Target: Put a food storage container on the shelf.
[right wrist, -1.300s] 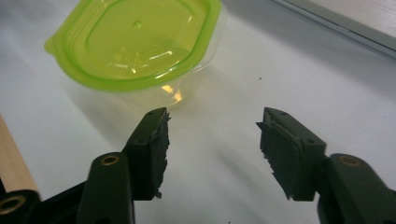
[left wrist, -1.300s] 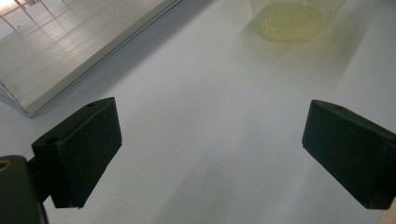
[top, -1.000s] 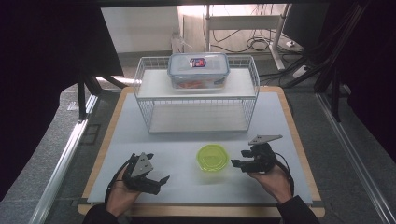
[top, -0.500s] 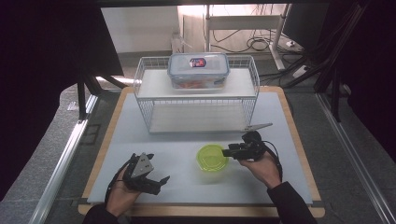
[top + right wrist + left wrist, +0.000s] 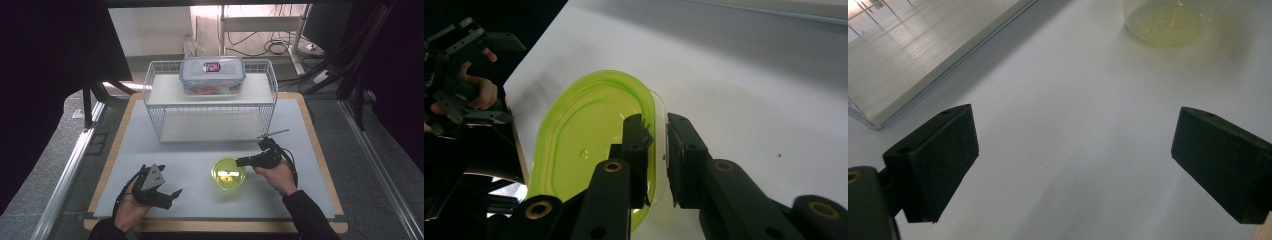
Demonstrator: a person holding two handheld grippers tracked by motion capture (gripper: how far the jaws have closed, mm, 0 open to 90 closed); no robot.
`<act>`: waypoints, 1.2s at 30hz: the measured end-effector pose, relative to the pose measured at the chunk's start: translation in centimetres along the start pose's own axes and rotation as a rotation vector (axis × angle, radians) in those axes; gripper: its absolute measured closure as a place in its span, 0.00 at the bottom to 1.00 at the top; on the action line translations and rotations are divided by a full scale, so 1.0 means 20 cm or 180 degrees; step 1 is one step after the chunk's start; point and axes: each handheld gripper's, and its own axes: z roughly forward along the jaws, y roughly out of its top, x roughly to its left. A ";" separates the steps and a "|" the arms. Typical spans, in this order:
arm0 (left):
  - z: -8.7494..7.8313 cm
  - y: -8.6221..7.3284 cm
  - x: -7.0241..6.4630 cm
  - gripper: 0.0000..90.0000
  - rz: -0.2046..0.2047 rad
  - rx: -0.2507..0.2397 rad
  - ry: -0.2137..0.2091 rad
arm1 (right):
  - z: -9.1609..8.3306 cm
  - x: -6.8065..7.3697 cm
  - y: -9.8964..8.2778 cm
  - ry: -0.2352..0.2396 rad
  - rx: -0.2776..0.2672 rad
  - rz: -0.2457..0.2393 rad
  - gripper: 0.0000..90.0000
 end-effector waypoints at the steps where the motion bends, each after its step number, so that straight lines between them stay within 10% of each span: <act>1: 0.00 0.00 0.00 0.05 0.0000 -0.0002 -0.0001 | 0.00 0.00 0.00 0.0025 0.0008 0.0017 0.90; 36: -0.02 0.00 0.02 0.04 -0.0076 -0.0084 0.0025 | -0.21 0.12 0.14 0.0334 -0.0488 0.0148 0.94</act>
